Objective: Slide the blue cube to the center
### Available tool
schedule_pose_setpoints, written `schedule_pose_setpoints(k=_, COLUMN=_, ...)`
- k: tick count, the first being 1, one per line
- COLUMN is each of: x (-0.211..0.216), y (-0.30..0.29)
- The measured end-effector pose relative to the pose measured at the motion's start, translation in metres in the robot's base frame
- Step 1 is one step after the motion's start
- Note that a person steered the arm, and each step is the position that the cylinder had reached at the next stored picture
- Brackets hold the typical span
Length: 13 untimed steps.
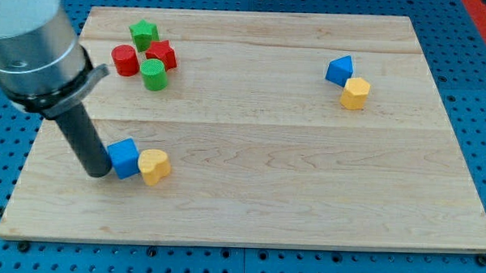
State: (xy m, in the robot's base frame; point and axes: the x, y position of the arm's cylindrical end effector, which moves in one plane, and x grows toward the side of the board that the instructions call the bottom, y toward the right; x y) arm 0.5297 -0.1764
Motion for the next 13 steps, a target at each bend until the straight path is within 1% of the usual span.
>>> schedule_pose_setpoints(k=2, x=0.0, y=0.068)
schedule_pose_setpoints(k=3, x=-0.008, y=0.079)
schedule_pose_setpoints(k=4, x=-0.017, y=0.05)
schedule_pose_setpoints(k=5, x=-0.017, y=0.029)
schedule_pose_setpoints(k=6, x=-0.017, y=0.028)
schedule_pose_setpoints(k=7, x=-0.029, y=0.031)
schedule_pose_setpoints(k=8, x=-0.059, y=0.048)
schedule_pose_setpoints(k=9, x=-0.075, y=0.069)
schedule_pose_setpoints(k=10, x=-0.074, y=0.069)
schedule_pose_setpoints(k=11, x=-0.061, y=0.075)
schedule_pose_setpoints(k=12, x=-0.061, y=0.075)
schedule_pose_setpoints(k=13, x=-0.073, y=0.085)
